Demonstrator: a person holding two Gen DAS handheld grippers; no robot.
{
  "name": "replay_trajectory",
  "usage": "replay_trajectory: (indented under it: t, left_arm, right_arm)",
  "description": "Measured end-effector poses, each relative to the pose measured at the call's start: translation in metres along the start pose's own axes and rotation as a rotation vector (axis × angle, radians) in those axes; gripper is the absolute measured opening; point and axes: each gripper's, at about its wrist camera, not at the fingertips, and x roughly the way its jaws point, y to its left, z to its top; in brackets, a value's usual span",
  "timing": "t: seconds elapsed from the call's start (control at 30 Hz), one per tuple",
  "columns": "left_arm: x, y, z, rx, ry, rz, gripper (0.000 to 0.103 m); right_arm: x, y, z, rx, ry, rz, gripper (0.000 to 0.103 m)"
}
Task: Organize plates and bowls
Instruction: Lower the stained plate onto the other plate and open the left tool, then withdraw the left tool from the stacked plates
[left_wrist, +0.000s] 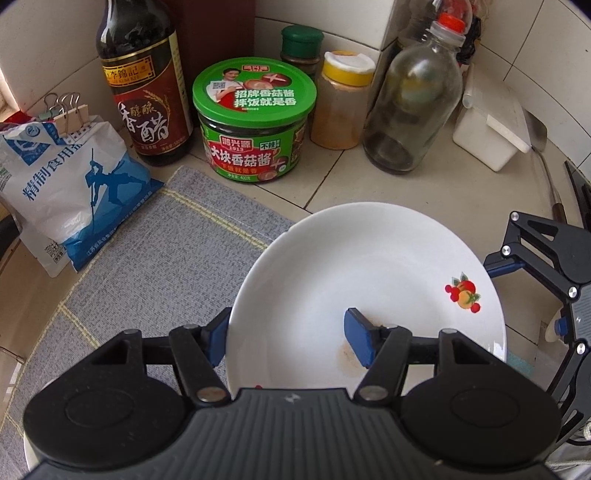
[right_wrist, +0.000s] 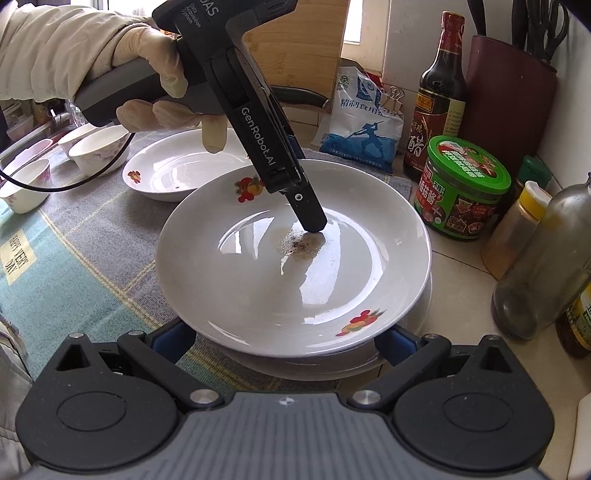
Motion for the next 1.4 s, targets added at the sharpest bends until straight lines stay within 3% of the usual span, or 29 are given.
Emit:
replay_trajectory:
  t: [0.5, 0.8, 1.0, 1.17, 1.3, 1.4]
  left_arm:
    - [0.003, 0.001, 0.003, -0.019, -0.007, 0.005, 0.064]
    - [-0.028, -0.014, -0.01, 0.021, -0.113, 0.083, 0.071]
    - [-0.072, -0.029, -0.041, -0.017, -0.232, 0.151, 0.081]
    - [-0.101, -0.047, -0.086, -0.143, -0.307, 0.23, 0.088]
    - [-0.106, -0.055, -0.127, -0.262, -0.32, 0.343, 0.09]
    - [-0.1, -0.056, -0.155, -0.333, -0.282, 0.424, 0.09]
  right_arm:
    - [-0.01, 0.001, 0.0, 0.063, 0.032, -0.043, 0.103]
    - [-0.02, 0.01, 0.0, 0.074, -0.015, -0.07, 0.103]
    - [-0.024, 0.024, 0.008, 0.078, -0.064, -0.12, 0.103]
    - [-0.025, 0.03, 0.015, 0.124, -0.134, -0.153, 0.103]
    - [-0.022, 0.037, 0.016, 0.136, -0.151, -0.141, 0.103]
    - [-0.015, 0.044, 0.017, 0.11, -0.136, -0.118, 0.103]
